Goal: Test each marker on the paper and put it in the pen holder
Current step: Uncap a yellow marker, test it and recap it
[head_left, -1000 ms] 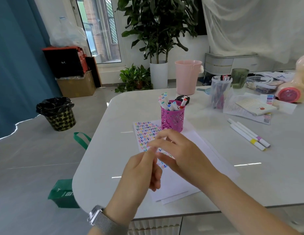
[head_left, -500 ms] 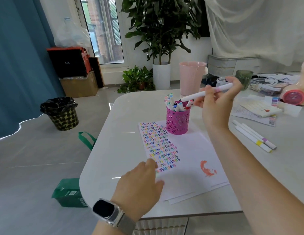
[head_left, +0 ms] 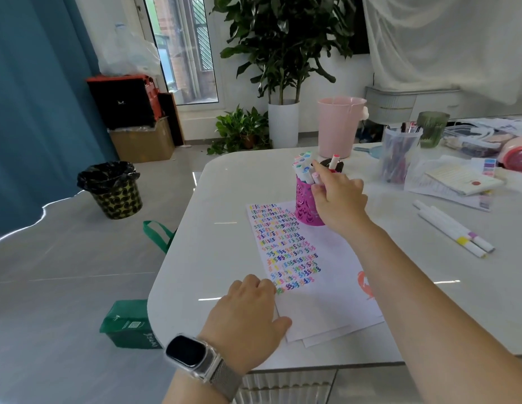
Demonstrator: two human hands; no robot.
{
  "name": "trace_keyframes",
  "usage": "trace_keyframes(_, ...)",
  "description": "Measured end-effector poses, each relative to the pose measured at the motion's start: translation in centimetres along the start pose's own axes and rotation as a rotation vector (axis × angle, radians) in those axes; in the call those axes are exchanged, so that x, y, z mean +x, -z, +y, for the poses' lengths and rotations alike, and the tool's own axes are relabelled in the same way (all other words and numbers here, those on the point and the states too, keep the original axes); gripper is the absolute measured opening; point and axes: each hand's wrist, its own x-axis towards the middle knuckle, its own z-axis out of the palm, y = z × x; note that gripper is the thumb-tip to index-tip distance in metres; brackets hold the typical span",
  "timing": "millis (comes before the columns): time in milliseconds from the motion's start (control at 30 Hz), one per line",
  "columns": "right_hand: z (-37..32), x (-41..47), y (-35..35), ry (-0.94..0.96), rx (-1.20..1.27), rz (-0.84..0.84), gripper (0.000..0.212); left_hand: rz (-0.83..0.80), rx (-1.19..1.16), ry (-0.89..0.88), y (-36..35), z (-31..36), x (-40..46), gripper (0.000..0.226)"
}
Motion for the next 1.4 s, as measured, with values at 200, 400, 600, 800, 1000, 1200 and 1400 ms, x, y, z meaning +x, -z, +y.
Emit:
trace_keyframes(200,1.8,-1.6,1.7,-0.026,0.050,0.032,0.049,0.011,-0.120,0.003,0.4,-0.4,0.1,0.051)
trace_keyframes(400,6.1,-4.4,4.7,-0.220,-0.280,-0.111,0.019,0.014,-0.200,0.014,1.0,-1.1,0.3,0.052)
trace_keyframes(600,12.7,-6.2,7.2,-0.546,-0.495,-0.283,0.051,0.016,-0.145,-0.002,0.8,-0.8,0.3,0.048)
trace_keyframes(800,13.4,-5.1,7.5,-0.539,-0.399,-0.251,0.045,0.026,-0.100,0.012,0.5,-0.8,0.5,0.046)
trace_keyframes(1000,10.9,-5.4,6.5,-0.395,-0.247,-0.399,0.010,0.027,-0.105,0.009,0.3,-0.9,0.6,0.045)
trace_keyframes(1200,6.3,-6.4,7.5,-0.325,0.438,-0.393,0.001,0.120,-0.123,-0.017,0.5,-0.4,0.5,0.044)
trace_keyframes(1400,0.5,-9.3,7.7,-0.324,0.974,-0.396,0.018,0.278,-0.337,-0.120,0.7,1.0,0.4,0.052)
